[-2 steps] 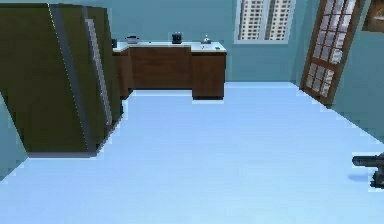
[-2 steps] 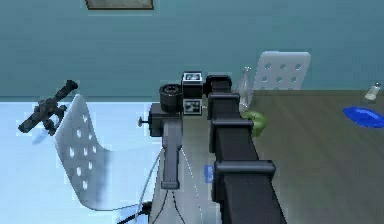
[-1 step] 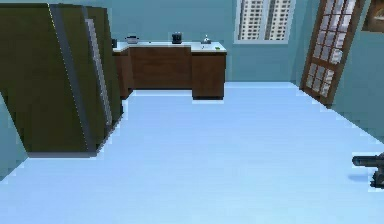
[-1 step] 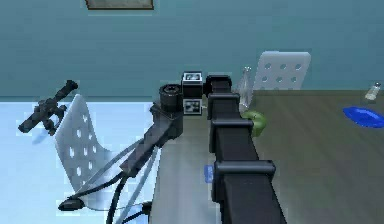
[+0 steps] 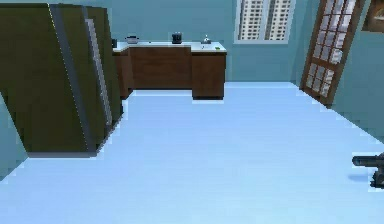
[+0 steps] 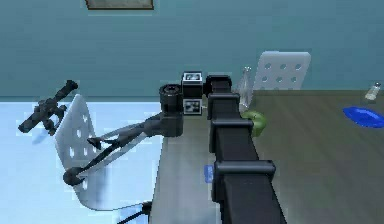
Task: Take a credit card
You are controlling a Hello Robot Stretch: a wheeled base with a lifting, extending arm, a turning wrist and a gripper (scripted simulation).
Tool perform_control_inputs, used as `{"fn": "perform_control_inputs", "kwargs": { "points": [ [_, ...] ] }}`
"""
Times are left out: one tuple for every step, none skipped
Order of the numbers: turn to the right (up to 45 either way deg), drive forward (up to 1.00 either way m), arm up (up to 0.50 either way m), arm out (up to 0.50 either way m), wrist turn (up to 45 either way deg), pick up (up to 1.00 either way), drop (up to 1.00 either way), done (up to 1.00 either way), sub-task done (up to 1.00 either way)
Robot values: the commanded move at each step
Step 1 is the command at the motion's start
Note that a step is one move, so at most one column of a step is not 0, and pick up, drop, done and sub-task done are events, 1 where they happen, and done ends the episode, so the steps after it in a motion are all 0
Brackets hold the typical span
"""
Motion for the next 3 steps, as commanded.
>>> {"fn": "perform_control_inputs", "kwargs": {
  "points": [
    [0.0,0.0,0.0,0.0,45.0,0.0,0.0,0.0,0.0],
    [0.0,0.0,0.0,0.0,45.0,0.0,0.0,0.0,0.0],
    [0.0,0.0,0.0,0.0,24.0,0.0,0.0,0.0,0.0]
  ]
}}
